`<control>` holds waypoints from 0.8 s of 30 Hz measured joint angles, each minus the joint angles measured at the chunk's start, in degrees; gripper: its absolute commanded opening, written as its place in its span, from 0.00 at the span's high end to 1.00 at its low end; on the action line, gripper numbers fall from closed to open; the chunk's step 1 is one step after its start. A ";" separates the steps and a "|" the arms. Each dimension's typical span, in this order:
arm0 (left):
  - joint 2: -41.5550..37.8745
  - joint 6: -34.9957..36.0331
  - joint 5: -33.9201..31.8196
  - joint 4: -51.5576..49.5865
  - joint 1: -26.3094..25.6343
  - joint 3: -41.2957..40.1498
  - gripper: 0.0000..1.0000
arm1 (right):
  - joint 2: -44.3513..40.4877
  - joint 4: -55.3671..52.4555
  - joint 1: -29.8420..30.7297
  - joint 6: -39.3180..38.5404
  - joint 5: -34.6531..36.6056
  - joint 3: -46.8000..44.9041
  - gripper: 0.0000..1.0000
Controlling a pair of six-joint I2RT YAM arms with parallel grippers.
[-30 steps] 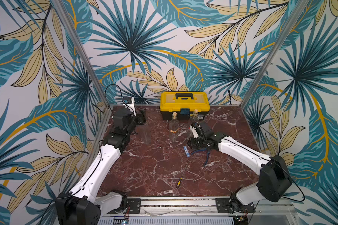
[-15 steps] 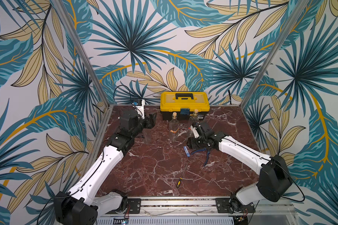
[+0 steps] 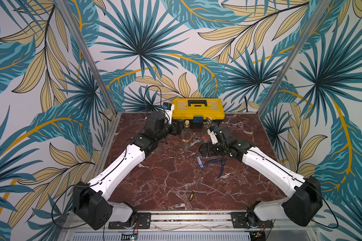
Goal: Remove the label from the bottle
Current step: Place the label at the center of the board, then pick up the bottle from the center of the board.
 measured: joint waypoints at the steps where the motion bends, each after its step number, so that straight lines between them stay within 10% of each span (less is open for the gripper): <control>1: 0.87 0.13 0.15 0.02 -0.33 0.68 0.26 | -0.28 -0.02 -0.07 0.00 0.00 0.04 0.00; 24: 15.96 3.43 0.83 0.39 -1.14 7.89 0.33 | -2.08 -0.22 -1.64 -0.07 -0.02 0.48 0.00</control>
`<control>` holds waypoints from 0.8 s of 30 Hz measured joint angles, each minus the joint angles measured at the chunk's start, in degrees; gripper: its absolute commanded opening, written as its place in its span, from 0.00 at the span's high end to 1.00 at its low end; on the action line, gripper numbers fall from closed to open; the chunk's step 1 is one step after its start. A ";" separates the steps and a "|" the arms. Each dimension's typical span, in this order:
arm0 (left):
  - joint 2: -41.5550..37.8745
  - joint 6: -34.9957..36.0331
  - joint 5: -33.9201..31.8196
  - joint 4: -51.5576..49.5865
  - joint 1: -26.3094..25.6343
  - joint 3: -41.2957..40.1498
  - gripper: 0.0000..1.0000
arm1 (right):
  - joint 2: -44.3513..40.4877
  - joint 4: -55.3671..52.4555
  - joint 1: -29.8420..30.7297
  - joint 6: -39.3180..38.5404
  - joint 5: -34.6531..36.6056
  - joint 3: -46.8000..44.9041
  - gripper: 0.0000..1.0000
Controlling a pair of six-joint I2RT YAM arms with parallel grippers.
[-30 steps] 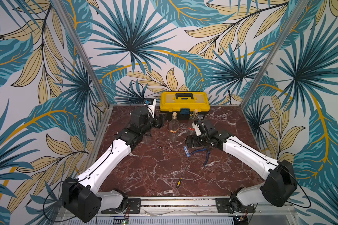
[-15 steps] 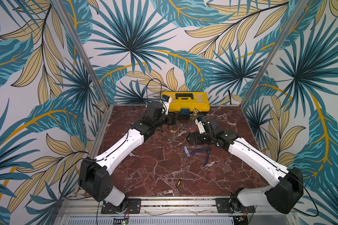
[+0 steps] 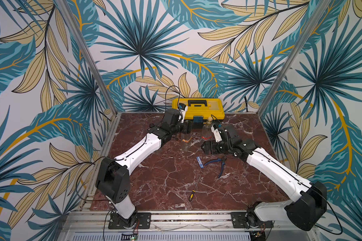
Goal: Remove the label from the bottle
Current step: Pick up the bottle from the center of the board.
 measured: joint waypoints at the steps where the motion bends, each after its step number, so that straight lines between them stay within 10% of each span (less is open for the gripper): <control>1: 0.15 -0.02 -0.02 0.00 0.00 0.00 0.34 | 0.00 0.00 -0.04 0.00 -0.02 0.00 0.00; 24: 1.84 0.02 -0.07 0.68 0.04 0.00 0.93 | 0.81 0.31 -0.35 0.02 -1.60 0.00 0.00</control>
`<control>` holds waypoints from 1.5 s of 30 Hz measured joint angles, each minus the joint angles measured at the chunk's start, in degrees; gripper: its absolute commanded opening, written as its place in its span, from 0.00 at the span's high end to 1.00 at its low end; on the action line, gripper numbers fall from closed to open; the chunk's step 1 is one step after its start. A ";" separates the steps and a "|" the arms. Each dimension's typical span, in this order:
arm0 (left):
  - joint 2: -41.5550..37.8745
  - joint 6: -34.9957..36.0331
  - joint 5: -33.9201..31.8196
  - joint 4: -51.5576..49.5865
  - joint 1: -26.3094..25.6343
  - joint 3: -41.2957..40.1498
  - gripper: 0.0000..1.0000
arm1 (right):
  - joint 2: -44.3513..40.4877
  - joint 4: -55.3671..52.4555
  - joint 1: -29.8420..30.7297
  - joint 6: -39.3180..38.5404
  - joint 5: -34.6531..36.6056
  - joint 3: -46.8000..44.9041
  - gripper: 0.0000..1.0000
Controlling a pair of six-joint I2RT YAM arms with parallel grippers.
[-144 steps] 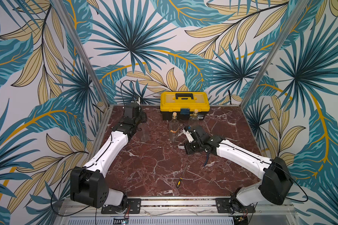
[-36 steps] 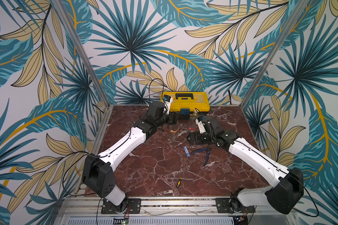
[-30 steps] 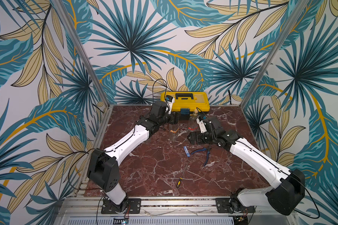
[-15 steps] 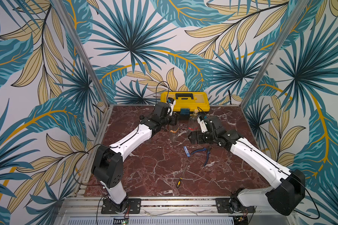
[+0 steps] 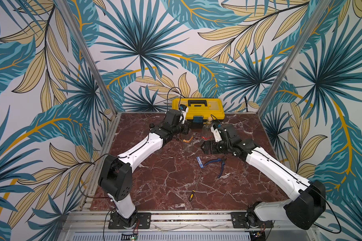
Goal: Remove the label from the bottle
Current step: Pick up the bottle from the center of the board.
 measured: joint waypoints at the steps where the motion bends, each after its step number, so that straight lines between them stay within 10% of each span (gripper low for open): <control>1: 0.00 0.00 0.00 0.00 0.00 0.00 0.97 | 0.02 0.02 0.00 -0.02 -0.26 0.00 0.00; 23: -9.14 -9.57 -0.96 -19.08 1.11 0.50 1.00 | 2.21 5.86 6.43 -6.21 -6.56 -2.19 0.08; 45: -18.05 -17.11 9.92 -24.55 3.61 -3.85 1.00 | 4.42 35.89 12.39 -17.62 -2.73 -18.03 0.06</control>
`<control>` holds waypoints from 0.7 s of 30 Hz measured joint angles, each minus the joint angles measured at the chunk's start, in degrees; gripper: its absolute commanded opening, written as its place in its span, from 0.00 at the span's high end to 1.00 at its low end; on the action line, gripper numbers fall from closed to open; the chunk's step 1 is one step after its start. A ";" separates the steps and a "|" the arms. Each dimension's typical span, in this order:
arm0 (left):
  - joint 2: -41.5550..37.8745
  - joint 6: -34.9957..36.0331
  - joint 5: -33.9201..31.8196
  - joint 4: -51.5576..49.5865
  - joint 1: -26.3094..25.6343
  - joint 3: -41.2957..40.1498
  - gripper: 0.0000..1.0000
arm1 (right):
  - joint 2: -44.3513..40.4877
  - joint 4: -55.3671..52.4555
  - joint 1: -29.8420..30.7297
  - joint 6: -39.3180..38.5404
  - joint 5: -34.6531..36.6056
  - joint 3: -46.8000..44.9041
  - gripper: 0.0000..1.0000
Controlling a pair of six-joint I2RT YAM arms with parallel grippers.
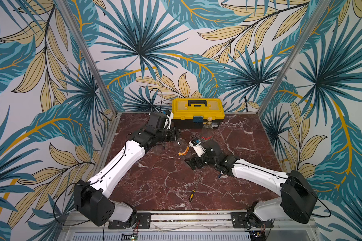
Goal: Remove the label from the bottle
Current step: Pick up the bottle from the center of the board.
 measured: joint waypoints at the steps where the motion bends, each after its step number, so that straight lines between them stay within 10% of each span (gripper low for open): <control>1: -0.20 -0.04 0.48 -0.11 0.02 -0.09 1.00 | 0.24 0.76 0.00 -0.33 -0.28 -0.02 0.06; 10: -1.66 -0.85 2.97 -0.37 0.57 -0.33 1.00 | 2.60 5.33 0.57 -1.11 -4.33 -0.09 0.21; 21: -1.70 -1.33 3.63 0.15 1.40 -0.22 1.00 | 2.64 7.21 2.32 -2.89 -9.49 -0.57 0.80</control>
